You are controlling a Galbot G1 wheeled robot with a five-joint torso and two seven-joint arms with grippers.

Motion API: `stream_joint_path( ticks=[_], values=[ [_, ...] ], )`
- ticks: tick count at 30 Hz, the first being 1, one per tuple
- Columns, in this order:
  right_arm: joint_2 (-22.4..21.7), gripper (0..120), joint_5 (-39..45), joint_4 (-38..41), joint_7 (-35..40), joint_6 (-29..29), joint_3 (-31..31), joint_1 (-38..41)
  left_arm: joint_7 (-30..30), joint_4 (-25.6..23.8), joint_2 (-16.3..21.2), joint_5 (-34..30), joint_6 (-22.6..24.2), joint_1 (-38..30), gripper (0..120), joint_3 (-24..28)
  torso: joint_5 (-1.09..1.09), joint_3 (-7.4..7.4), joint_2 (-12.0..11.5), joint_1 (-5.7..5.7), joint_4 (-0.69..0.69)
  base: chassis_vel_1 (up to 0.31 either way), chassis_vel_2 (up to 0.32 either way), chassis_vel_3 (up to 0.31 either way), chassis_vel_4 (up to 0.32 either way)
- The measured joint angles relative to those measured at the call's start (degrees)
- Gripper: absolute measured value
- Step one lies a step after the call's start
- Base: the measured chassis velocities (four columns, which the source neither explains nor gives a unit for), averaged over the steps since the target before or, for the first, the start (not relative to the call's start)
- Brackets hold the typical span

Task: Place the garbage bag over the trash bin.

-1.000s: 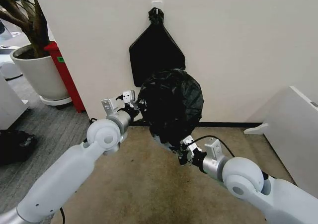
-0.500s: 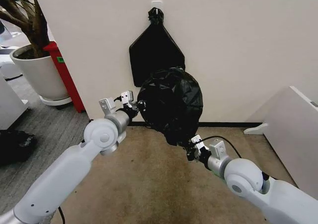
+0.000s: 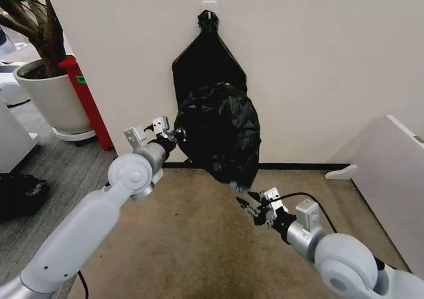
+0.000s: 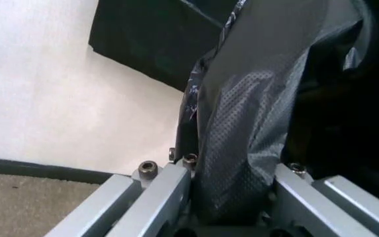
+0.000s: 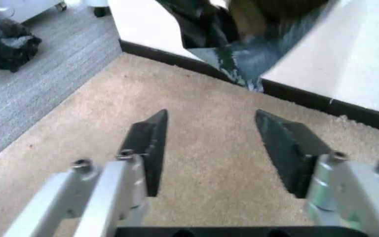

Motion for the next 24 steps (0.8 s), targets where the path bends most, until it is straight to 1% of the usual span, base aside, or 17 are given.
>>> stream_joint_path(
  ticks=[1,2,3,4,6,7,8,9,11,12,13,14,18,20,24],
  values=[
    [0.1,52,-0.3,-0.3,-0.1,0.4,0.6,-0.7,0.0,0.1,-0.1,-0.3,0.0,-0.2,0,0.0,0.0,0.0,0.0,0.0,0.0,0.0,0.0,0.0,0.0],
    [0.2,54,-0.4,-0.4,-0.2,0.7,1.1,-1.2,-0.1,0.2,-0.2,-0.5,-0.2,-0.3,0,0.0,0.0,0.0,0.0,0.0,0.01,0.0,0.0,0.0,0.0],
    [0.4,61,-0.4,-0.4,-0.3,1.1,1.8,-2.0,-0.2,0.3,-0.3,-1.0,-0.4,-0.6,0,0.0,0.0,0.0,0.0,0.0,0.01,0.0,0.0,0.0,0.0],
    [0.4,61,-0.4,-0.4,-0.3,1.1,1.8,-2.0,-0.2,0.3,-0.3,-1.0,-0.4,-0.6,0,0.0,0.0,0.0,0.0,0.0,0.01,0.0,0.0,0.0,0.0],
    [0.5,66,-0.4,-0.4,-0.3,1.5,2.3,-2.7,-0.4,0.4,-0.4,-1.4,-0.6,-0.8,0,0.0,-0.01,0.0,0.0,0.0,0.01,0.0,0.0,0.0,0.0],
    [0.6,74,-0.4,0.1,0.2,2.5,3.1,-4.1,-0.5,0.7,-0.5,-1.7,-0.8,-1.3,0,0.0,0.0,0.0,0.0,0.0,0.0,0.0,0.0,0.0,0.0],
    [0.6,74,-0.4,0.1,0.2,2.5,3.1,-4.1,-0.5,0.7,-0.5,-1.7,-0.8,-1.3,0,0.0,0.0,0.0,0.0,0.0,0.0,0.0,0.0,0.0,0.0],
    [0.7,82,-0.4,0.5,0.7,2.9,3.3,-4.7,-0.5,0.9,-0.5,-1.7,-0.9,-1.6,0,0.0,0.0,0.0,0.0,0.0,0.0,0.0,0.0,0.0,0.0],
    [0.7,84,-0.4,0.7,0.9,3.1,3.4,-4.9,-0.6,0.9,-0.5,-1.7,-0.9,-1.7,0,0.0,0.0,0.0,0.0,0.0,0.0,0.0,0.0,0.0,0.0],
    [0.8,87,-0.3,1.1,1.3,3.3,3.6,-5.2,-0.6,1.0,-0.5,-1.7,-0.9,-1.8,0,0.0,0.0,0.0,0.0,0.0,-0.01,0.0,0.0,0.0,0.0],
    [1.0,95,-0.1,1.7,2.1,3.7,3.9,-5.6,-0.6,1.0,-0.4,-1.7,-1.0,-2.0,0,0.0,-0.01,0.0,0.0,0.0,0.0,0.0,0.0,0.0,0.0],
    [1.2,97,0.3,2.3,3.1,3.9,4.0,-5.7,-0.6,1.1,-0.3,-1.7,-1.0,-2.1,0,0.0,0.0,0.0,0.0,0.0,0.0,0.0,0.0,0.0,0.0],
    [1.6,100,1.4,3.4,4.9,4.1,4.2,-5.7,-0.7,1.1,-0.1,-1.7,-1.0,-2.3,0,0.0,0.0,0.0,0.0,0.0,0.01,0.0,0.0,0.0,0.0],
    [1.6,100,1.8,3.6,5.2,4.1,4.2,-5.6,-0.7,1.1,-0.1,-1.7,-1.1,-2.3,0,-0.1,0.0,0.0,0.0,0.0,0.01,0.0,0.0,0.0,0.0],
    [1.6,100,4.9,6.1,8.4,4.1,5.2,-5.1,-1.0,1.1,0.5,-1.6,-1.1,-2.0,0,-0.5,-0.01,0.0,0.0,0.0,0.01,0.0,0.0,0.0,0.0]
  ],
)
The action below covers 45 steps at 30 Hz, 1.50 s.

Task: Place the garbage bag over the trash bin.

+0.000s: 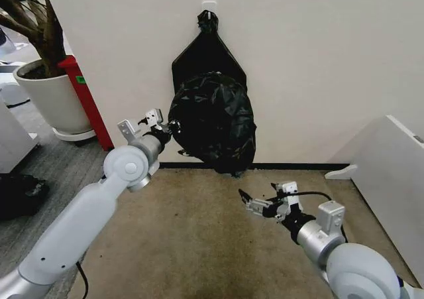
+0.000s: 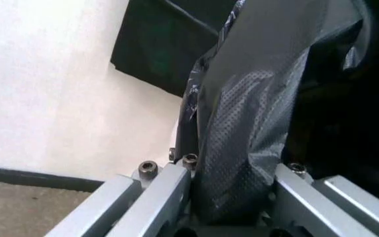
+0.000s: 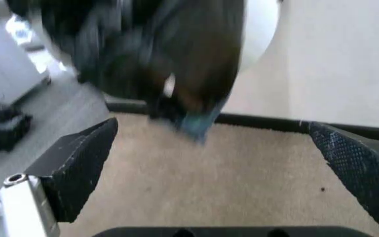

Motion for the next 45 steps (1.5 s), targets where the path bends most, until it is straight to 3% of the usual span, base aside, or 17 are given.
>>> stream_joint_path(
  ticks=[10,13,16,17,19,21,23,31,45],
  values=[
    [-1.5,100,11.7,4.0,10.8,0.0,2.2,6.6,4.1,-1.5,2.8,6.1,-0.5,3.7,0,0.2,0.0,0.0,0.0,0.0,0.0,0.0,0.0,0.0,0.0],
    [-2.5,100,22.5,4.0,16.1,0.8,3.3,13.4,7.9,-1.7,4.0,11.6,-1.7,5.2,0,0.6,0.01,0.0,0.0,0.0,0.01,0.0,0.0,0.0,0.0],
    [-3.7,100,30.2,4.0,14.6,1.0,10.4,16.3,13.0,-1.7,5.6,19.4,-3.9,7.0,0,0.8,-0.01,0.0,0.0,0.0,0.01,0.0,0.0,0.0,0.0],
    [-3.7,100,30.2,4.0,14.6,1.0,10.4,16.3,13.0,-1.7,5.6,19.4,-3.9,7.0,0,0.8,-0.01,0.0,0.0,0.0,0.01,0.0,0.0,0.0,0.0],
    [-4.5,100,35.0,2.1,10.0,0.0,16.6,16.9,18.6,-2.1,7.4,25.6,-6.3,9.0,0,0.9,-0.01,0.0,0.0,0.0,0.0,0.0,0.0,0.0,0.0],
    [-5.1,100,39.0,-0.6,7.4,-1.5,18.1,18.1,23.1,-2.7,8.7,29.4,-8.5,10.4,0,0.9,0.01,0.0,0.0,0.0,0.0,0.0,0.0,0.0,0.0],
    [-5.6,100,41.8,-3.4,4.7,-4.1,17.4,20.1,27.3,-3.3,10.2,33.7,-11.3,11.6,0,0.9,0.0,0.0,0.0,0.0,0.0,0.0,0.0,0.0,0.0],
    [-2.8,100,52.2,-8.8,4.6,-7.6,11.7,27.4,32.9,-4.4,13.1,41.1,-18.4,13.4,0,0.3,0.01,0.0,0.0,0.01,0.01,0.0,0.0,0.0,0.0],
    [-1.4,100,55.3,-11.9,4.6,-8.8,10.1,30.6,33.7,-4.2,14.1,41.6,-19.4,13.2,0,-0.1,0.01,0.0,0.0,0.0,-0.01,0.0,0.0,0.0,0.0]
  ],
)
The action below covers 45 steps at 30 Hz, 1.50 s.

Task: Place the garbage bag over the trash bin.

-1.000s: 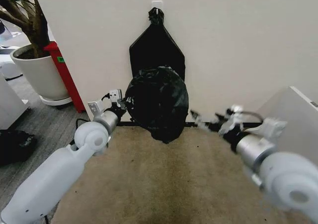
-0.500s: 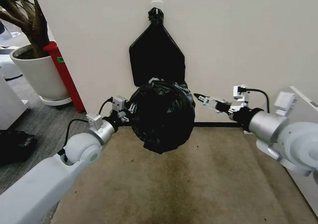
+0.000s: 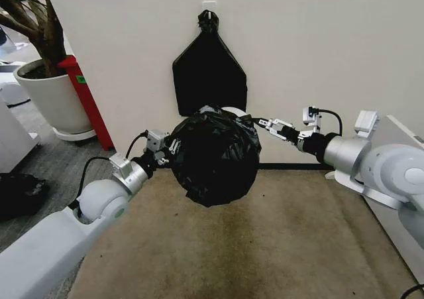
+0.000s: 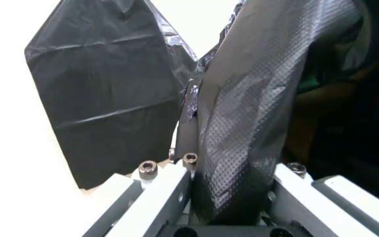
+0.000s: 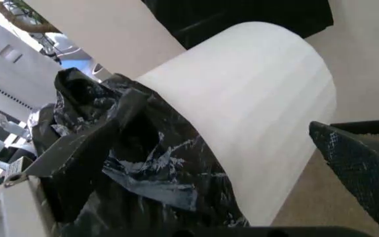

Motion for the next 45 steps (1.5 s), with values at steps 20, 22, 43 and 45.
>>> stream_joint_path(
  ticks=[20,22,43,45],
  values=[
    [1.1,100,-1.5,2.2,0.0,0.3,-1.2,-0.8,0.4,-0.4,0.2,-0.2,0.5,0.6,0,0.1,0.0,0.0,0.0,0.0,0.0,0.0,0.0,0.0,0.0],
    [1.1,100,-2.4,1.6,-0.1,0.1,-1.3,-1.3,0.4,-0.6,0.4,-0.2,0.5,0.8,0,0.1,0.0,0.0,0.0,0.0,0.0,0.0,0.0,0.0,0.0],
    [2.5,100,-8.0,-8.9,-1.6,-1.4,-4.2,3.4,0.8,-4.5,1.2,-0.2,0.6,3.8,0,-0.6,0.01,0.0,0.0,0.0,0.01,0.0,0.0,0.0,0.0],
    [2.9,100,-8.7,-9.7,-1.6,-1.4,-4.4,3.9,0.8,-4.8,1.3,-0.1,0.7,4.4,0,-0.9,0.01,0.0,0.0,0.0,0.01,0.0,0.0,0.0,0.0]
  ],
)
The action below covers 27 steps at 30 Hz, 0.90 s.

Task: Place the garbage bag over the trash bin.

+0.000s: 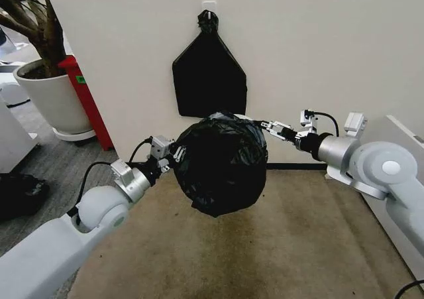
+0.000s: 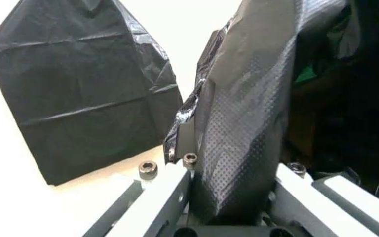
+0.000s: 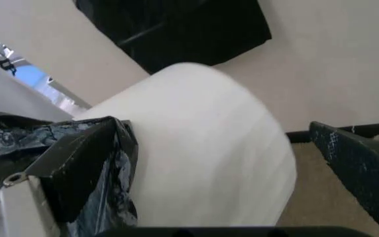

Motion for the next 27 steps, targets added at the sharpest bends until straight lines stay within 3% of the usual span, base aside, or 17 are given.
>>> stream_joint_path(
  ticks=[5,14,21,27],
  values=[
    [-0.8,100,0.8,0.6,0.2,0.3,1.4,0.1,-0.1,-0.1,0.0,0.2,0.0,0.7,0,-0.4,0.0,0.0,0.0,0.0,0.0,0.0,0.0,0.0,0.0],
    [-5.2,100,4.8,8.3,0.4,1.5,4.5,-2.5,-1.4,0.8,-0.8,-1.6,1.1,1.1,0,-0.6,0.0,0.0,0.0,0.0,-0.01,0.0,0.0,0.0,0.0],
    [-6.9,100,1.9,10.8,-1.4,1.2,4.1,-2.5,-1.9,1.5,-1.1,-2.2,1.9,1.2,0,-0.7,-0.01,0.0,0.0,0.0,-0.01,0.0,0.0,0.0,0.0],
    [-8.8,100,-3.1,11.8,-4.9,-1.0,0.7,1.8,-1.1,1.2,-0.7,1.7,1.1,1.4,0,-0.7,-0.01,0.0,0.0,0.0,-0.01,0.0,0.0,0.0,0.0]
  ],
)
